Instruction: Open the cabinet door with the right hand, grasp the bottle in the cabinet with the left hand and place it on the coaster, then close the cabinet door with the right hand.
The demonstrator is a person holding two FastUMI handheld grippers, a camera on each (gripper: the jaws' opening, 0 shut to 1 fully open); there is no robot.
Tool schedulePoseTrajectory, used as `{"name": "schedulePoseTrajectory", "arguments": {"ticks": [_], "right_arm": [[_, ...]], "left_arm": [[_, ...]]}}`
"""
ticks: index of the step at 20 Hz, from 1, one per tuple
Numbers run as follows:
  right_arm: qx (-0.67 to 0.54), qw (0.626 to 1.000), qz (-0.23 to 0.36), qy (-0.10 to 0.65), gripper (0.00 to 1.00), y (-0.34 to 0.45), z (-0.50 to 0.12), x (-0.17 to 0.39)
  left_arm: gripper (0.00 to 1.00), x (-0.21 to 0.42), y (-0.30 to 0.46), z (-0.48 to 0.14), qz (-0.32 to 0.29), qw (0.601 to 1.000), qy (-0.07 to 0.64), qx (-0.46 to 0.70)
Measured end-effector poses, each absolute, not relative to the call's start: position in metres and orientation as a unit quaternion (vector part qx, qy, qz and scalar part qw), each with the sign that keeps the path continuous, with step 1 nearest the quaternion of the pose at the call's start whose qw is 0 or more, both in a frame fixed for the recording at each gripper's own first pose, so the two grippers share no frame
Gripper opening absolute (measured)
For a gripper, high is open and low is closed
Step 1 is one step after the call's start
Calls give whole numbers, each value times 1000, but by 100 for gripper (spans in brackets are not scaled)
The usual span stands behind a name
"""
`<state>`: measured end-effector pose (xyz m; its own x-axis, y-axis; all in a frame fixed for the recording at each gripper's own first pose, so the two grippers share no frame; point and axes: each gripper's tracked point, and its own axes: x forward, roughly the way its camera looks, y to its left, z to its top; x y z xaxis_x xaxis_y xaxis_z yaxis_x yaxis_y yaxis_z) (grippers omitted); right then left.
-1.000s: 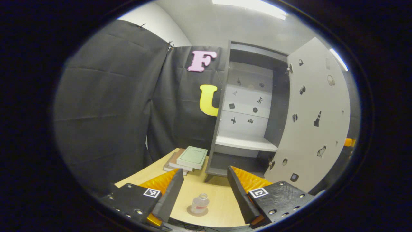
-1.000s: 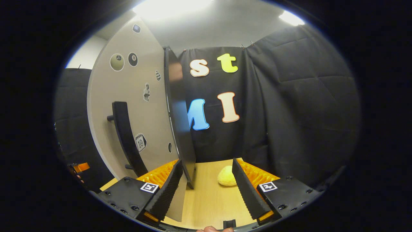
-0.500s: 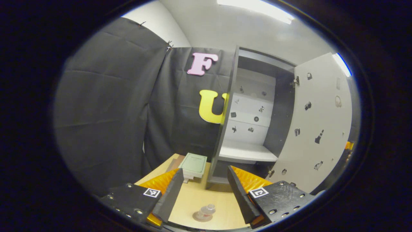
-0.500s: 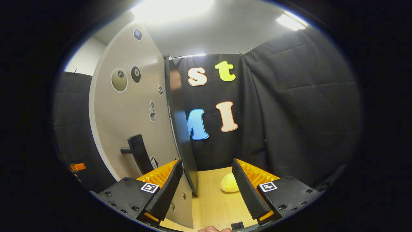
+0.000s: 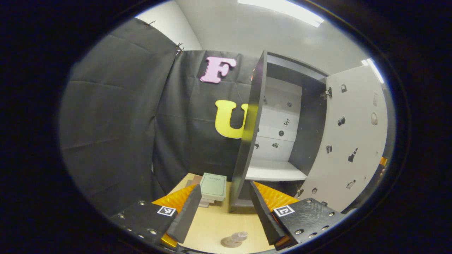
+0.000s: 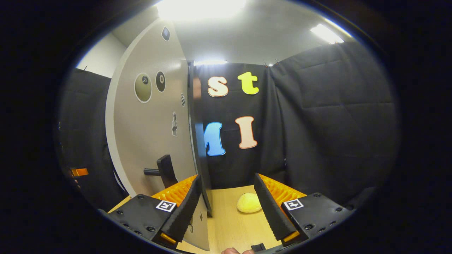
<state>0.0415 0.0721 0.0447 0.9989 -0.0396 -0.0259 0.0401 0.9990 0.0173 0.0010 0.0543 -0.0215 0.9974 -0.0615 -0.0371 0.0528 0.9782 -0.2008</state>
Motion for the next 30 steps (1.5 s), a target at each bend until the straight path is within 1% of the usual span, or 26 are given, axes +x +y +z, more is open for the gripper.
{"name": "schedulePoseTrajectory", "arguments": {"ticks": [1,2,6,8,9,10,11,12,13,14,15,16,17,19,20,21,22,23,24,28,30], "right_arm": [[7,1000,-18,11,87,79,46,44],[8,1000,-14,13,95,88,44,47],[27,999,14,24,95,141,36,25],[27,999,26,25,95,162,37,31],[24,999,30,24,95,170,38,34],[21,999,34,22,94,182,37,34],[19,999,36,22,94,193,38,34],[17,999,35,23,94,202,35,36],[16,999,35,21,95,210,33,37],[18,999,38,15,95,221,34,40],[23,999,43,13,95,233,33,42],[28,998,48,11,94,243,30,47],[34,998,56,10,94,254,29,50],[40,996,75,7,95,278,28,61],[41,996,83,7,89,291,26,66],[39,995,88,11,100,303,24,71],[37,995,90,9,96,313,22,75],[32,995,98,12,89,324,21,80],[28,994,104,15,96,326,19,83],[33,994,106,25,97,335,12,99],[34,992,117,39,98,335,6,98]], "left_arm": [[82,3,57,-24,-32,994,23,-99],[82,6,58,-25,-36,994,25,-100],[82,17,70,-30,-49,993,31,-104],[82,21,78,-30,-51,993,31,-99],[84,23,82,-29,-51,994,30,-93],[82,25,87,-30,-51,995,29,-85],[82,27,93,-31,-49,995,31,-78],[84,30,100,-34,-45,996,36,-71],[82,33,107,-35,-40,996,39,-67],[82,36,112,-35,-40,996,40,-65],[82,39,116,-34,-41,996,41,-62],[84,41,119,-34,-43,997,41,-57],[82,44,124,-33,-44,997,42,-51],[82,47,129,-32,-49,997,40,-43],[82,48,130,-32,-51,997,40,-42],[82,48,130,-33,-54,997,39,-42],[82,47,131,-33,-56,997,38,-43],[82,48,132,-33,-57,997,38,-45],[82,48,133,-31,-58,997,34,-47],[82,46,131,-32,-61,996,29,-59],[82,47,127,-35,-61,996,31,-61]]}}
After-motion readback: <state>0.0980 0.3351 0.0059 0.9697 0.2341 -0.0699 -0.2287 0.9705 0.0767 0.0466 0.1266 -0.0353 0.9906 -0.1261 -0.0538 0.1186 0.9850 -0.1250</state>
